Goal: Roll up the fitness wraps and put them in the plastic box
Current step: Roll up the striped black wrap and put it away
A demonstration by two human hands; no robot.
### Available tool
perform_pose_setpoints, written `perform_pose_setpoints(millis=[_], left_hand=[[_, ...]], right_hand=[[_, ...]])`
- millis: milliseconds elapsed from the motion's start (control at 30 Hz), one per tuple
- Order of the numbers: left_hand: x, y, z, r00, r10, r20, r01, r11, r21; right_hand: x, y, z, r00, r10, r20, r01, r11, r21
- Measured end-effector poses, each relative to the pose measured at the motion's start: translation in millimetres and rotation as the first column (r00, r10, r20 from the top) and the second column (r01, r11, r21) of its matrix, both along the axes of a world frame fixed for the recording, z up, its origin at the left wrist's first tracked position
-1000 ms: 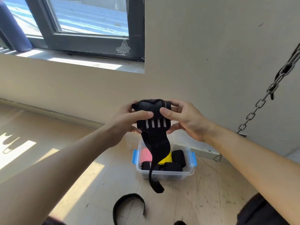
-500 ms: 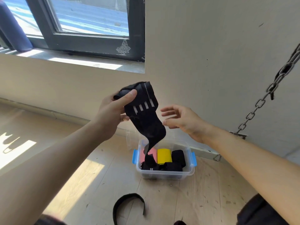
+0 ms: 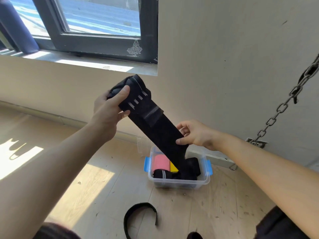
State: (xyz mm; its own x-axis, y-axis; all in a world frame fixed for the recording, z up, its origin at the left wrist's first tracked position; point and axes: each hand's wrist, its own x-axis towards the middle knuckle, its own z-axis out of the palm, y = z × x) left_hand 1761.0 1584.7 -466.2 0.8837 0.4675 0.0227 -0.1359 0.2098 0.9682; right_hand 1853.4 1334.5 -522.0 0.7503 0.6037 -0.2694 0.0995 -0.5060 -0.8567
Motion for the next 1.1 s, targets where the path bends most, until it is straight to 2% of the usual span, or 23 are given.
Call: perform_pose_setpoints(millis=[133,233,333,433,500,667,867,1000,1100], left_hand=[[-1,-2,-5,0.998,-0.049,-0.026,0.05,0.996,0.073],[-2,-4,-5,0.993,-0.113,-0.025,0.115,0.989,0.093],[-4,-9,-3,0.976,-0.213,-0.045,0.217,0.966,0.142],[-7,-17,-6,0.954,-0.293,-0.071,0.301,0.934,0.192],[-7,-22,-8,0.937,-0.335,-0.101,0.35,0.902,0.253],[-6,-32,-14,0.918,-0.373,-0.131,0.395,0.856,0.333],[-7,-36,-11,0.918,-0.373,-0.138,0.397,0.851,0.344],[-8,-37,-11,0.835,-0.477,-0.276,0.546,0.784,0.295],[-10,-38,-11,0.778,-0.52,-0.352,0.617,0.735,0.279]], right_hand=[[-2,-3,1,0.993,0.03,-0.116,-0.034,0.999,-0.037],[-1,-7,4,0.965,0.12,-0.232,-0.137,0.989,-0.057],[1,-7,6,0.985,0.11,-0.135,-0.112,0.994,-0.005],[-1,-2,17,0.988,-0.042,-0.146,0.077,0.965,0.25],[-6,1,27,0.981,-0.046,-0.19,0.114,0.925,0.363],[-23,8,37,0.994,0.038,-0.098,0.005,0.916,0.402],[-27,4,42,0.996,0.026,-0.08,0.015,0.876,0.481],[-27,1,43,0.995,0.029,-0.093,0.025,0.843,0.537],[-26,0,41,0.999,-0.001,-0.045,0.027,0.826,0.563]])
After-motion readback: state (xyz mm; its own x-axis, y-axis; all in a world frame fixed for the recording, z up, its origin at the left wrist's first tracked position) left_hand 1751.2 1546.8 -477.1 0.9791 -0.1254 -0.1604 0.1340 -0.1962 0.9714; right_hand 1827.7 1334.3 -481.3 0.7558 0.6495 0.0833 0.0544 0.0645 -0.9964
